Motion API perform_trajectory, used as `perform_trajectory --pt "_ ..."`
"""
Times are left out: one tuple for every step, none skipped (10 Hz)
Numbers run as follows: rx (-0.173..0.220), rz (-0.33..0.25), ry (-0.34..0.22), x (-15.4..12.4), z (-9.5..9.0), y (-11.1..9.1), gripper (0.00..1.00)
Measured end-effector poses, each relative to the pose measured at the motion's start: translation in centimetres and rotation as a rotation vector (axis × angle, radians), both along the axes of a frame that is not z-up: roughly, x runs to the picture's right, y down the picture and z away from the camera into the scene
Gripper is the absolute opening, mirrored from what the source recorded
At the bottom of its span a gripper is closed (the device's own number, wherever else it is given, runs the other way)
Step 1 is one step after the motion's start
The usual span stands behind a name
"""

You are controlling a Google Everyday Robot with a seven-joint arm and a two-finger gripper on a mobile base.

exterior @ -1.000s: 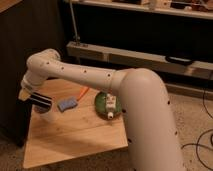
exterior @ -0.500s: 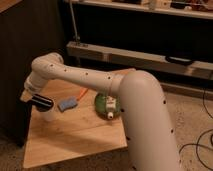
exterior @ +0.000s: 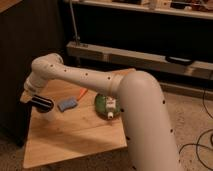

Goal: Place the eraser in the ceramic cup

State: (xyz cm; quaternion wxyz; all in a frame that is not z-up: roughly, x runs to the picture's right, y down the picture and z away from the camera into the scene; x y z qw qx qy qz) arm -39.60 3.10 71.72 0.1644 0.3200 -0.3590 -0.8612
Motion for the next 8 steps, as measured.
perform_trajectory --pt "-0.006 -0.002 0.003 0.29 0.14 0.15 0.5" --pt "-0.01 -0.004 0.005 0.5 0.2 0.25 0.58" --pt "-0.017 -0.007 0.004 0.79 0.18 0.37 0.7" --pt "-0.025 -0.011 0.001 0.99 0.05 0.47 0.78" --pt "-0.024 -0.011 0.001 1.02 0.05 0.45 0.8" --pt "-0.025 -0.012 0.0 0.97 0.03 0.5 0.8" --pt "-0.024 -0.011 0.0 0.97 0.02 0.47 0.8" --pt "-0.025 -0.011 0.001 1.0 0.04 0.46 0.8"
